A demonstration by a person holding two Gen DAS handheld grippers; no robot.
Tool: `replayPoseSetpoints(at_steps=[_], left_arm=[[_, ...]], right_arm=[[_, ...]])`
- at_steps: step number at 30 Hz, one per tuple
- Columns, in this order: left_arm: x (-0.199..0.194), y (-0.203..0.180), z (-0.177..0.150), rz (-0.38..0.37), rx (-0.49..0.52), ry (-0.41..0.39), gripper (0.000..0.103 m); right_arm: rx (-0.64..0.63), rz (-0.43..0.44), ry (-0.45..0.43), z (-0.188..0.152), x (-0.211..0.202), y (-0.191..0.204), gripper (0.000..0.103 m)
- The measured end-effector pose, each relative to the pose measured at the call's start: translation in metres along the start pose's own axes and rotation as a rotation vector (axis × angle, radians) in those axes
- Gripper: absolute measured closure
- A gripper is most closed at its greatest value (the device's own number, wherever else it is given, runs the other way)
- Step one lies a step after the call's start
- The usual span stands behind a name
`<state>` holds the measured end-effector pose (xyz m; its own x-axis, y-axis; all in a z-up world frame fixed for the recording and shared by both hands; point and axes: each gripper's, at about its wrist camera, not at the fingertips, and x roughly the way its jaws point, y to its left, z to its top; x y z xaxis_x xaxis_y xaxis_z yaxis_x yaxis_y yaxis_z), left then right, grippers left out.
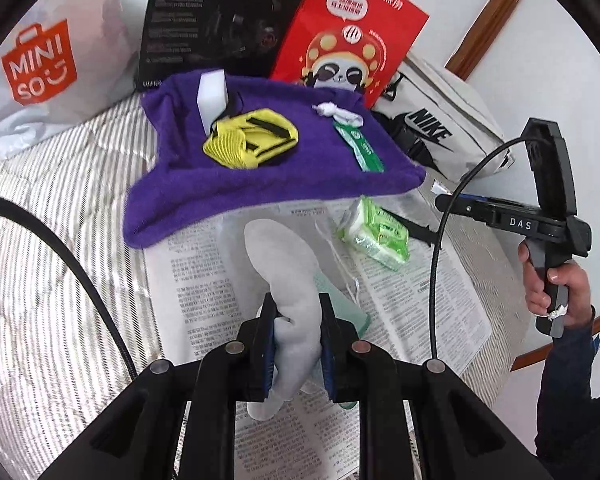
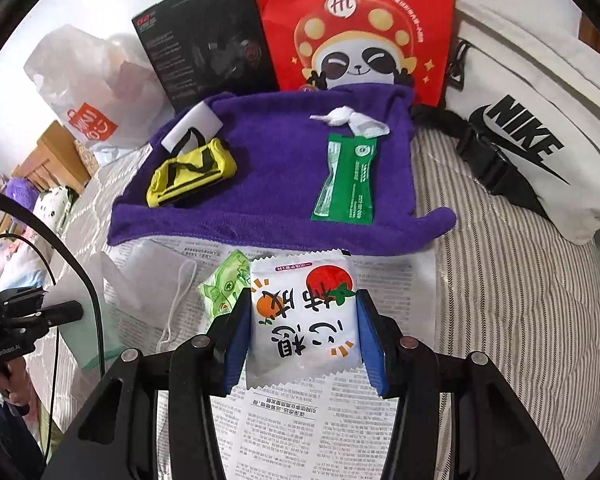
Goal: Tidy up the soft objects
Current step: 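Carry the snack packet onto the towel and open the right gripper while the left gripper carries the glove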
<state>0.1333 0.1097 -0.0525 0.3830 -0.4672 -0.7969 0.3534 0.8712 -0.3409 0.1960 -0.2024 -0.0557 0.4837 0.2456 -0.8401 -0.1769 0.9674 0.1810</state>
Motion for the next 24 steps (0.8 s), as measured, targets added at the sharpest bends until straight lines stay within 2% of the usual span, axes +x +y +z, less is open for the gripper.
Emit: replayPoseSetpoints(at_steps=[16,24], left_arm=[[-0.02,-0.004,0.038,0.068,0.021,-0.089,0.085],[-0.021,0.0,0.07,0.065,-0.002,-0.132,0.085]], right_arm=[[-0.009,-0.01,-0.035,0.015,-0.008,0.009,0.054],[-0.02,-0.007,-0.046,0.033,-0.003,0.015,0.054]])
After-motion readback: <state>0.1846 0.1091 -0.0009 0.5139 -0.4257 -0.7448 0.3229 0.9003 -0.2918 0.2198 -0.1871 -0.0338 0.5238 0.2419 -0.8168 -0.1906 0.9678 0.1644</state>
